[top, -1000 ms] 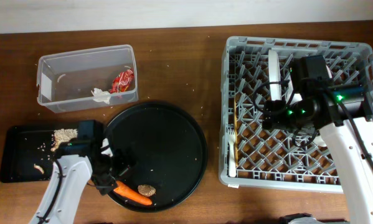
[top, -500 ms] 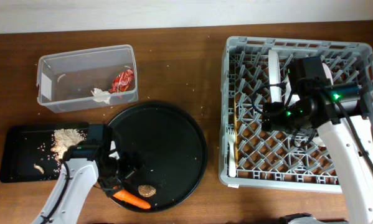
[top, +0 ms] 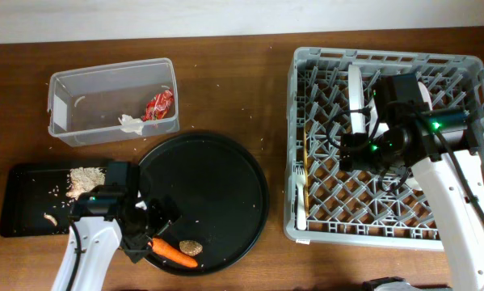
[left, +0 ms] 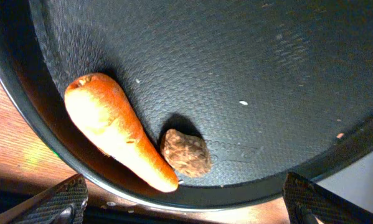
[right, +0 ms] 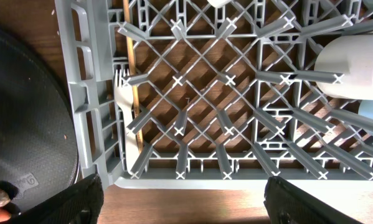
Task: Sort waste into correct bins and load items into the dishwasher rack
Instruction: 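Grasp the carrot on the round tray with the left gripper, then drop the carrot onto the flat black tray with the left gripper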
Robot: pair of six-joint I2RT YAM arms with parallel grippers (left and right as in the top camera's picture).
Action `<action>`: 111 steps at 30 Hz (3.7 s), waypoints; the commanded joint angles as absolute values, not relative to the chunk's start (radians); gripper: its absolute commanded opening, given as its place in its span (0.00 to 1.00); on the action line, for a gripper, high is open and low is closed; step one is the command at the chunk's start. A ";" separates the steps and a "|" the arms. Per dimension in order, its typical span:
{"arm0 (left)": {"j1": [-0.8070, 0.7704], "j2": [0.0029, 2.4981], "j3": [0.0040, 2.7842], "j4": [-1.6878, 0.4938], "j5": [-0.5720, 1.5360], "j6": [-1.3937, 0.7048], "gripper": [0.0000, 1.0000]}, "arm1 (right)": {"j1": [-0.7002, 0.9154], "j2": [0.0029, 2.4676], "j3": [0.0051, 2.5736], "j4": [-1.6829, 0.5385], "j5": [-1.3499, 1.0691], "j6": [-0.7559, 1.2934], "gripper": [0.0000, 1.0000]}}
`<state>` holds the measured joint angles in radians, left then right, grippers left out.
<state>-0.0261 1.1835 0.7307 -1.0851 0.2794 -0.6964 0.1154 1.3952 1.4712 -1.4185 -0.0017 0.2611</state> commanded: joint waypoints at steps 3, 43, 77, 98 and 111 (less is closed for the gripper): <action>-0.030 1.179 0.594 -0.982 0.266 -0.749 0.99 | 0.110 1.399 1.462 -1.422 -0.004 0.258 0.86; -0.030 1.179 0.479 -0.711 0.148 -0.769 0.43 | 0.110 1.399 1.462 -1.437 -0.004 0.258 0.85; 0.062 1.179 0.754 -0.776 0.104 -0.568 0.22 | 0.110 1.399 1.462 -1.437 -0.004 0.258 0.85; 0.730 1.361 0.866 -0.561 -0.006 -0.518 0.22 | 0.110 1.399 1.462 -1.438 -0.004 0.259 0.85; 0.769 1.575 0.866 -0.418 -0.024 -0.518 0.39 | 0.110 1.399 1.462 -1.437 -0.004 0.263 0.85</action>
<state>0.7628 1.5612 0.8474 -0.4255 -0.0090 -0.5385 0.1154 1.3952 1.4677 -1.4364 -0.0021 0.2615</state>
